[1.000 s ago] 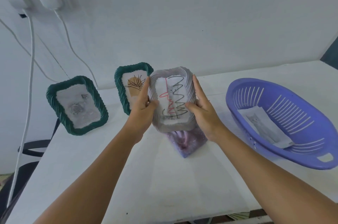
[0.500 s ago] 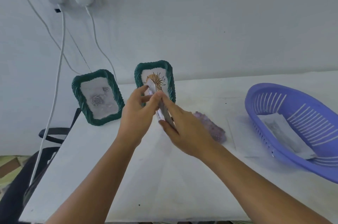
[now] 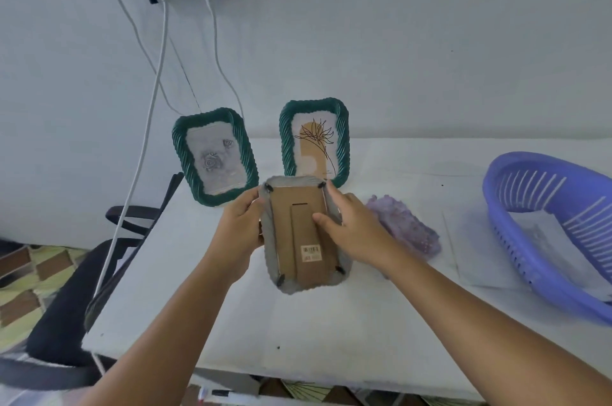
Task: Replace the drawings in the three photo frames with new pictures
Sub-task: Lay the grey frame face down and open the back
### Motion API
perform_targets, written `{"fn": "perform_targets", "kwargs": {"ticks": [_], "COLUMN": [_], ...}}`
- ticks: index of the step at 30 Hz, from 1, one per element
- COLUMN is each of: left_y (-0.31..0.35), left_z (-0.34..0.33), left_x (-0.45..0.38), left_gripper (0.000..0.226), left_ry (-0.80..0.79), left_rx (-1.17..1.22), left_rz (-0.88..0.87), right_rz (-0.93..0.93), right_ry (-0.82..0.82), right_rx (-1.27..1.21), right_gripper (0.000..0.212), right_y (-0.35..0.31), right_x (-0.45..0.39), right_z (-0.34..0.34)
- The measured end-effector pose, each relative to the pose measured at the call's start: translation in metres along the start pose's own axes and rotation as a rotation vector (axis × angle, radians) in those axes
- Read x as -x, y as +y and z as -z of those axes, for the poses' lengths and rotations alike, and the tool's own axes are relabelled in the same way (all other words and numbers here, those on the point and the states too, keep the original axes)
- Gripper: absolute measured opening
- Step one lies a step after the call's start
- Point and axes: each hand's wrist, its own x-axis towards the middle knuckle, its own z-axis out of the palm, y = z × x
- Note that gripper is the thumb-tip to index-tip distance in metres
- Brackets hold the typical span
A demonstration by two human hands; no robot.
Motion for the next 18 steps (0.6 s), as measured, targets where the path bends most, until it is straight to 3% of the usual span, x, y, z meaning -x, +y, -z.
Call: {"fn": "perform_targets", "kwargs": {"ticks": [5, 9, 15, 18], "left_y": [-0.035, -0.050, -0.067, -0.069], "left_z": [0.020, 0.024, 0.028, 0.027], "left_x": [-0.027, -0.038, -0.044, -0.046], "left_gripper": [0.027, 0.030, 0.039, 0.046], "left_ry": [0.108, 0.146, 0.156, 0.202], "left_rx": [-0.506, -0.832, -0.930, -0.861], "left_rz": [-0.052, -0.079, -0.136, -0.135], "right_rz": [-0.012, -0.031, -0.027, -0.016], "right_ry": [0.042, 0.008, 0.018, 0.122], "right_rx": [0.098, 0.312, 0.383, 0.316], "right_gripper": [0.074, 0.060, 0.061, 0.047], "right_y": [0.008, 0.010, 0.013, 0.014], "right_x": [-0.008, -0.010, -0.007, -0.014], "right_z": [-0.011, -0.018, -0.017, -0.014]}}
